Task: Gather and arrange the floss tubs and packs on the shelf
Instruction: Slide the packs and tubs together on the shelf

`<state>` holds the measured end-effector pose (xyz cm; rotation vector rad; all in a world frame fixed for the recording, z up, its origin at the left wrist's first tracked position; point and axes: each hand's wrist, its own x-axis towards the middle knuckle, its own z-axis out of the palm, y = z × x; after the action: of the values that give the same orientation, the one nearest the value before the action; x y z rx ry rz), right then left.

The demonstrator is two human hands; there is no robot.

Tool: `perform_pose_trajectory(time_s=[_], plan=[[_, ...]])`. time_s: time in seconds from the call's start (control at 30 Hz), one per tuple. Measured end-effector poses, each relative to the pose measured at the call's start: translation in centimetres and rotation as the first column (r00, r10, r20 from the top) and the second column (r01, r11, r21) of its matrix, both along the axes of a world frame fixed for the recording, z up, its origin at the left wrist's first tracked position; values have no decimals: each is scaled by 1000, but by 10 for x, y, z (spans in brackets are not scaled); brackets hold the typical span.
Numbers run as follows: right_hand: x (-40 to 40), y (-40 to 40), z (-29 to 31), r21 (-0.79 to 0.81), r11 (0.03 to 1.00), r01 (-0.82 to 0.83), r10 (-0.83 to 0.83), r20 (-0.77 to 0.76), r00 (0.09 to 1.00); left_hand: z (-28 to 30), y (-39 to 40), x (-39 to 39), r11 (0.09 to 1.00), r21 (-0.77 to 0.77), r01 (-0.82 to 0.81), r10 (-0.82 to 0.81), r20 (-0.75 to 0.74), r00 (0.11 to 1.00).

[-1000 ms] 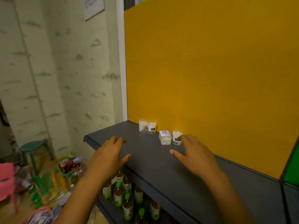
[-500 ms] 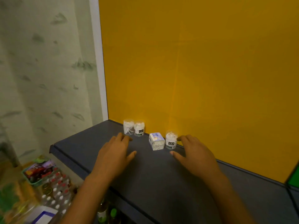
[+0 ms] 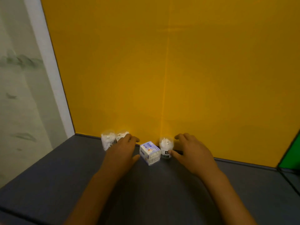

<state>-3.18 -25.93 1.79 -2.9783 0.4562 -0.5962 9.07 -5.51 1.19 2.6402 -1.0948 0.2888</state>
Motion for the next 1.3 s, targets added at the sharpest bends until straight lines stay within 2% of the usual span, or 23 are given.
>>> perform_pose_trajectory(time_s=[0.17,0.37,0.53,0.7,0.97,1.3], plan=[[20,7,-14,34,997,74,-74,-3,997,-15,-14,36,992,-1,124,-124,-27,992],[34,9,-23,80,990,119,-124,66,990,-30,-30,63,964,-7,266,-265,-81,961],[39,5,-31,79,989,125,-133,102,986,-42,-37,78,919,-70,389,-395,-170,903],[42,2,-36,125,986,109,-127,143,982,-53,-39,82,888,-181,422,-457,-270,847],[36,-4,-39,184,979,91,-131,221,966,-48,-33,82,857,-342,386,-441,-97,893],[42,1,-51,301,954,9,-93,266,959,-33,-24,80,717,-599,357,-420,38,907]])
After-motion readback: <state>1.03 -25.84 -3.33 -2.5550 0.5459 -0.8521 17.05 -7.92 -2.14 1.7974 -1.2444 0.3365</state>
